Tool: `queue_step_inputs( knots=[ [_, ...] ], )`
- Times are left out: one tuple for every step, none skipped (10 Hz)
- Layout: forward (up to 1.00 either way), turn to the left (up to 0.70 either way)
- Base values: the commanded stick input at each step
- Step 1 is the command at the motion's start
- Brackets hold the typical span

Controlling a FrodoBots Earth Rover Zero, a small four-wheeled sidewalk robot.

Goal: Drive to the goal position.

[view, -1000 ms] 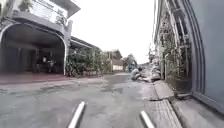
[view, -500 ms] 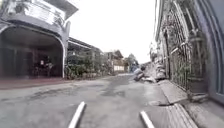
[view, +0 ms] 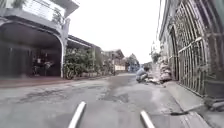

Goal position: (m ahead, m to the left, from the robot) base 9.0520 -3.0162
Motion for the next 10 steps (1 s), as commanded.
queue_step_inputs(
  knots=[
    [0.70,0.00],
    [0.70,0.00],
    [0.70,0.00],
    [0.70,0.02],
    [0.70,0.06],
    [0.70,0.00],
    [0.70,0.00],
    [0.70,0.00],
    [0.70,0.00],
    [0.70,0.00]
  ],
)
